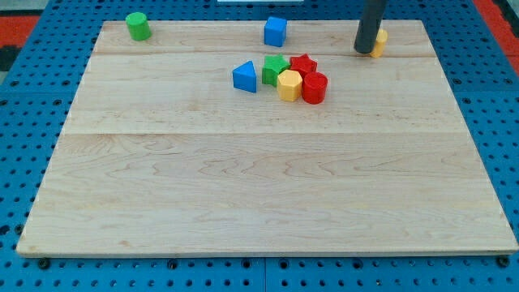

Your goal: Move the triangle diagonally to the green star

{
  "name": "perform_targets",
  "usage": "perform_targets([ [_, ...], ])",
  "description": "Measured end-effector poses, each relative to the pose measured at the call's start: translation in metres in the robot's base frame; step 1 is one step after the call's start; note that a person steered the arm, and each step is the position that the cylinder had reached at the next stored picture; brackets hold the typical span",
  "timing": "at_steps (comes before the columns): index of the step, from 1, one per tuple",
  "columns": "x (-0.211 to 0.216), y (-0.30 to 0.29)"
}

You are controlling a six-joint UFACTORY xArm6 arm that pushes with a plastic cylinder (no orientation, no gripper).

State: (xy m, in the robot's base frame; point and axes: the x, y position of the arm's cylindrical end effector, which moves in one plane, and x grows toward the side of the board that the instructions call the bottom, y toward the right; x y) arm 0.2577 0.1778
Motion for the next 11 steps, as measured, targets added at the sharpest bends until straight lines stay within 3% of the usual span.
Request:
perform_targets([
  [3, -0.059, -0.005],
  [6, -0.06, -0.023],
  [8, -0.036, -0.095],
  [11, 0.076, -0.208],
])
